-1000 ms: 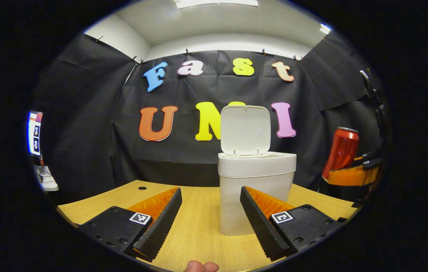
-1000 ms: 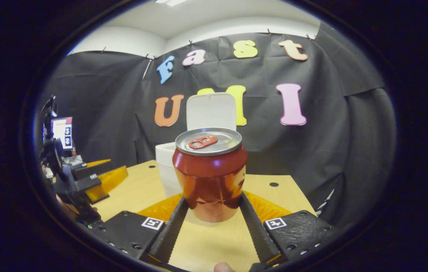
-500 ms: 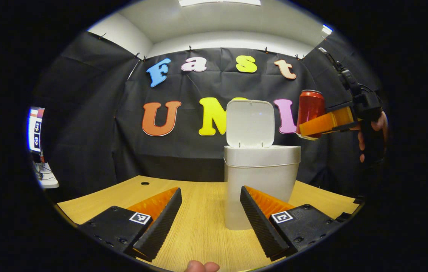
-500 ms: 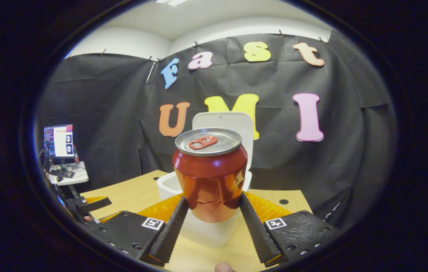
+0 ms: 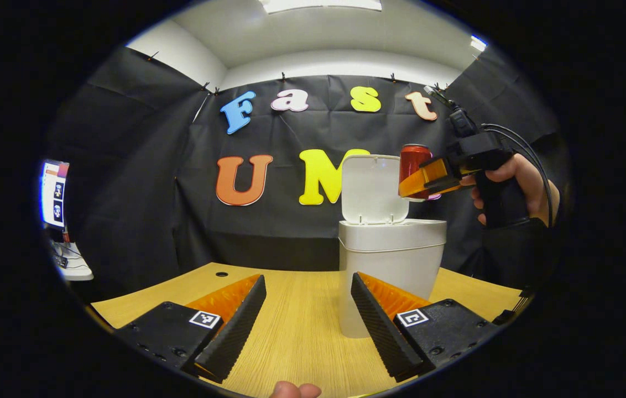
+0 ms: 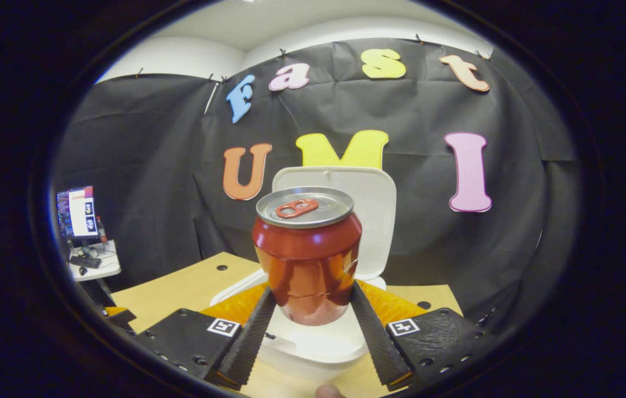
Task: Press the lid of the desktop garbage bin to open it, pick up the crumpled paper on the desktop and throw it into the bin, then pick up the pop can on the desktop and drop it into the bin, and finally close the garbage bin lid.
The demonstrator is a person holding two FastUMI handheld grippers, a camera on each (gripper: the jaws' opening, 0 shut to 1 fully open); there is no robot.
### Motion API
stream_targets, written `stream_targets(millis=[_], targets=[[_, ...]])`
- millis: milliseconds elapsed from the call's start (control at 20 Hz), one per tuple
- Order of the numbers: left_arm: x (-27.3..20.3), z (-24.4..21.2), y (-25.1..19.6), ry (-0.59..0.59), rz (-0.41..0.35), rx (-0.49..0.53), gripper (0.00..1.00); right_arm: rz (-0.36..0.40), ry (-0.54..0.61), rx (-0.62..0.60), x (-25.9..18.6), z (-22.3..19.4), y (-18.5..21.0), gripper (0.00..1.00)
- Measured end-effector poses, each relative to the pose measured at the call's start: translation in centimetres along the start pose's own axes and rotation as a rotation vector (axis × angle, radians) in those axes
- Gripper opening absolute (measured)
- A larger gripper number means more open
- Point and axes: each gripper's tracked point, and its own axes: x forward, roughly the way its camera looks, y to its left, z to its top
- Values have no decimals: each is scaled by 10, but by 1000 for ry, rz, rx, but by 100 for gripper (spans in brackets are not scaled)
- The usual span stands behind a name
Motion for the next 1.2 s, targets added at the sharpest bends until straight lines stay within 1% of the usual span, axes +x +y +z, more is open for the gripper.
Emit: stream_targets(millis=[250,450,600,850,1200], targets=[[-1,-2,2,7,-2,7,99,-17,68,18,26,-18,-9,82],[0,1,14,2,30,16,99,-41,91,27,33,-22,-16,82],[-1,0,17,6,36,15,99,-55,85,10,32,-19,-17,82],[-1,1,14,7,29,17,99,-56,73,-5,32,-16,-13,83],[-2,3,14,3,21,18,99,-68,22,-13,23,1,-9,83]])
